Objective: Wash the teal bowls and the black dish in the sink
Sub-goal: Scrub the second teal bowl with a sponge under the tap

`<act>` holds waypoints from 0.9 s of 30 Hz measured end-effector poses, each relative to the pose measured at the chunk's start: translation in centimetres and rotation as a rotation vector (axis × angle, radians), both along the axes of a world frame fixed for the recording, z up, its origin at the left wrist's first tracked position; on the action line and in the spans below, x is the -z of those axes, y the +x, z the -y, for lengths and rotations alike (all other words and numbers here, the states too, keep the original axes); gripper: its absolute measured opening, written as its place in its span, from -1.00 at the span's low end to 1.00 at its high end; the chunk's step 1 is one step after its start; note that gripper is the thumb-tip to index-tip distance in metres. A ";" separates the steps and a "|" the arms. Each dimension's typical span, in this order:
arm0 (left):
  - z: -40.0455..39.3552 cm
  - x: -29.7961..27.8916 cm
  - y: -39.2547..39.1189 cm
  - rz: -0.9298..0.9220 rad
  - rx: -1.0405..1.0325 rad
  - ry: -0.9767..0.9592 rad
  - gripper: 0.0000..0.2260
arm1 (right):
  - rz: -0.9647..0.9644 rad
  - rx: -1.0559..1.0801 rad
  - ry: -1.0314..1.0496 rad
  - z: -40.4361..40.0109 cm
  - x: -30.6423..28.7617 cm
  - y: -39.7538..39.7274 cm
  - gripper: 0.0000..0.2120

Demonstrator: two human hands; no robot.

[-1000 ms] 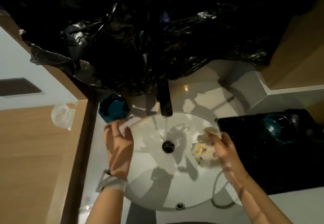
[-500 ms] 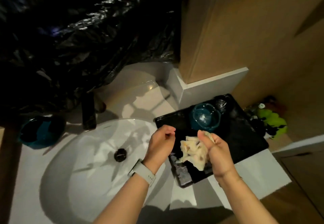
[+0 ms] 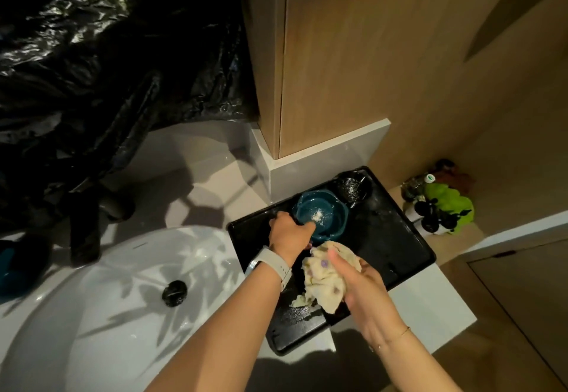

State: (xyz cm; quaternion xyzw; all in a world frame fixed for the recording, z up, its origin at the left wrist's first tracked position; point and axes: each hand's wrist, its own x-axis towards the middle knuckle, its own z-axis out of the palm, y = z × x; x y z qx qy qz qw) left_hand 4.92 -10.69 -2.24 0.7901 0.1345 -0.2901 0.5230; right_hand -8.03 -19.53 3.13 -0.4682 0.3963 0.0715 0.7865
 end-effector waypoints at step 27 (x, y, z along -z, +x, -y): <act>-32.5 0.3 -5.0 -0.045 -0.469 -0.583 -0.56 | -0.021 -0.222 0.360 -18.4 1.0 7.3 -0.52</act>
